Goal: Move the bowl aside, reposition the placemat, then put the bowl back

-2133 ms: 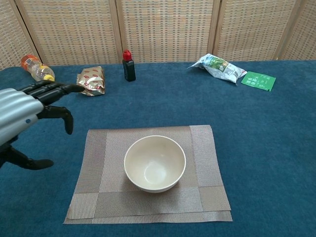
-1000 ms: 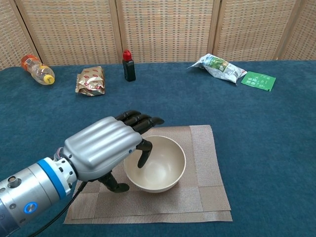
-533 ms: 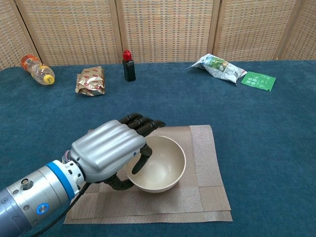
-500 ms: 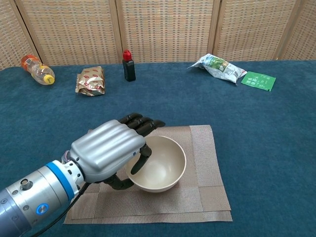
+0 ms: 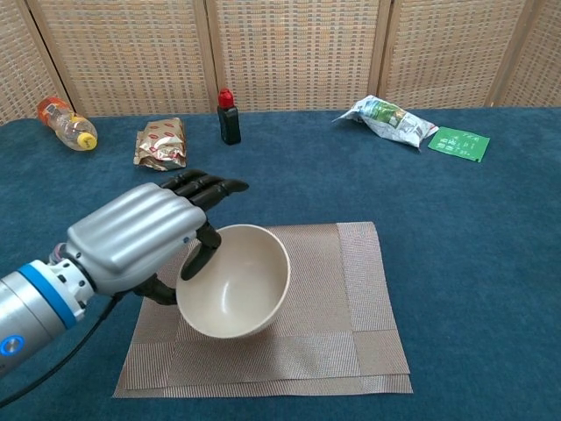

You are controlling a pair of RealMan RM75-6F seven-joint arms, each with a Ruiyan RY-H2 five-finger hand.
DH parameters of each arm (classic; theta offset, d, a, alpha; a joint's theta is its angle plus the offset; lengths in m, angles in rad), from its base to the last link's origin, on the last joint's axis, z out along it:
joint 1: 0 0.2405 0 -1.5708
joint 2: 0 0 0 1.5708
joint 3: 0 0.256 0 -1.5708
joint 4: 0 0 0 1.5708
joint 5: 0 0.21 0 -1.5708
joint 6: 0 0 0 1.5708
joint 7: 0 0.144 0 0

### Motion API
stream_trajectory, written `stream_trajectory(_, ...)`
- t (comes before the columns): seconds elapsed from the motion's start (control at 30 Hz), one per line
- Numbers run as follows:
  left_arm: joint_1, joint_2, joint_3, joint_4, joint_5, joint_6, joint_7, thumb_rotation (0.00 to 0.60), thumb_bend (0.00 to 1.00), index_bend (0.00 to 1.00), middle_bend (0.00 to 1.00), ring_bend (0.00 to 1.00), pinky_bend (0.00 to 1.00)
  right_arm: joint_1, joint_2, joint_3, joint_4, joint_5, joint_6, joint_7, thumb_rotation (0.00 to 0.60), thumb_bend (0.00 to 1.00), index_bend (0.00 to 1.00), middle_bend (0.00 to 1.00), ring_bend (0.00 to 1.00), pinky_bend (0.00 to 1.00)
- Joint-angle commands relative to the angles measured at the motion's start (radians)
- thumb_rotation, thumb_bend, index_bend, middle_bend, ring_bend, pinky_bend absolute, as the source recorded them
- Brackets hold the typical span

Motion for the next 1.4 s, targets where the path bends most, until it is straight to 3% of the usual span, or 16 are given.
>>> stream_trajectory(0.03,0.013,0.046,-0.004,0.006,-0.001,0.030,-0.036,0.600,0.28,0.73,0.00,0.00,0.00,0.000,0.000,0.000,-0.001,0.000,0.000,-0.001,0.600,0.09,0.00,0.00,0.00,0.00)
stream_trajectory(0.4,0.065,0.210,-0.030,0.103,-0.077,0.078,-0.229,0.600,0.27,0.73,0.00,0.00,0.00,0.000,-0.008,-0.004,-0.001,-0.002,-0.008,-0.026,0.600,0.09,0.00,0.00,0.00,0.00)
stream_trajectory(0.67,0.114,0.278,-0.030,0.281,-0.149,0.068,-0.371,0.600,0.27,0.73,0.00,0.00,0.00,0.002,-0.020,-0.007,0.000,0.000,-0.018,-0.051,0.600,0.09,0.00,0.00,0.00,0.00)
stream_trajectory(1.0,0.170,0.252,0.008,0.524,-0.182,0.035,-0.552,0.600,0.27,0.73,0.00,0.00,0.00,0.001,-0.035,-0.013,0.001,-0.011,-0.020,-0.078,0.600,0.09,0.00,0.00,0.00,0.00)
stream_trajectory(1.33,0.188,0.179,0.041,0.701,-0.177,-0.014,-0.628,0.600,0.27,0.72,0.00,0.00,0.00,0.000,-0.036,-0.013,0.001,-0.011,-0.019,-0.079,0.600,0.09,0.00,0.00,0.00,0.00)
stream_trajectory(1.4,0.189,0.170,0.045,0.719,-0.174,-0.019,-0.636,0.600,0.27,0.67,0.00,0.00,0.00,0.001,-0.036,-0.014,0.002,-0.011,-0.020,-0.078,0.600,0.09,0.00,0.00,0.00,0.00)
